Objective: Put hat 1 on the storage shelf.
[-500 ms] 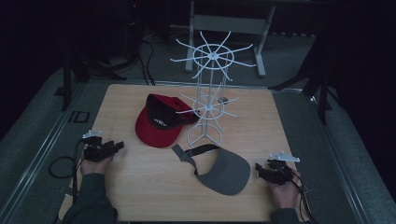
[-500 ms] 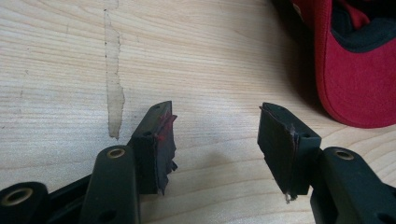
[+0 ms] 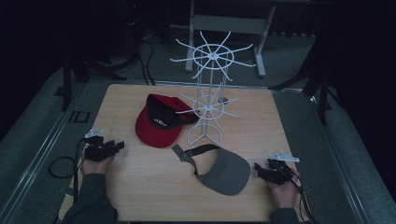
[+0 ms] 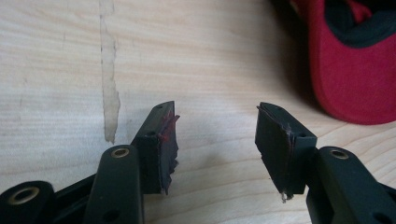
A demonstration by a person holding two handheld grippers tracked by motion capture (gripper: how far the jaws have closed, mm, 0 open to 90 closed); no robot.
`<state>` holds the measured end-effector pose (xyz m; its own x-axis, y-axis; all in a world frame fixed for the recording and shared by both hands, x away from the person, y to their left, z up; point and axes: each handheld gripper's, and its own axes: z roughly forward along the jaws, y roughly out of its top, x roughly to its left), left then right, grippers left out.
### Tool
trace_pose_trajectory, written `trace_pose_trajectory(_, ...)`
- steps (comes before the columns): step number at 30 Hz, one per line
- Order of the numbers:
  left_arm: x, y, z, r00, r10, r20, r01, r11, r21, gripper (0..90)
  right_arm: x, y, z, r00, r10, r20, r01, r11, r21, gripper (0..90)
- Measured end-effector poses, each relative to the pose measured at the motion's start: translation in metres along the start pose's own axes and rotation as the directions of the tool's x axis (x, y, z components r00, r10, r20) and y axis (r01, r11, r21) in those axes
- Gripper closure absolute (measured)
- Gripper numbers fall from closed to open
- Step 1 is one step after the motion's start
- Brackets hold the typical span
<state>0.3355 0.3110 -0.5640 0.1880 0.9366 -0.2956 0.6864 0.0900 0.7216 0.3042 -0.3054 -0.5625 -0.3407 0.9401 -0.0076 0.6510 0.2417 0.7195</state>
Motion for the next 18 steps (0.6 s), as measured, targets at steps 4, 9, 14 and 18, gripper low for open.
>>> trace_pose_trajectory(4,-0.002,0.006,-0.005,0.9999,0.007,0.009,-0.006,0.9997,-0.022,48.7,0.000,0.000,0.001,1.0000,-0.002,-0.002,0.002,1.000,-0.003,35.2)
trace_pose_trajectory(9,-0.007,0.016,-0.007,0.9989,0.043,0.018,-0.042,0.9988,-0.026,49.3,0.001,0.000,0.001,1.0000,-0.002,-0.002,0.002,1.000,-0.005,34.4)
trace_pose_trajectory(14,-0.012,0.030,-0.007,0.9974,0.069,0.022,-0.068,0.9972,-0.029,50.8,0.001,0.000,0.001,1.0000,-0.004,-0.002,0.004,1.000,-0.007,33.5)
trace_pose_trajectory(18,-0.017,0.043,-0.006,0.9939,0.109,0.021,-0.108,0.9939,-0.023,52.2,0.001,-0.001,0.001,1.0000,-0.003,-0.002,0.003,1.000,-0.007,33.1)
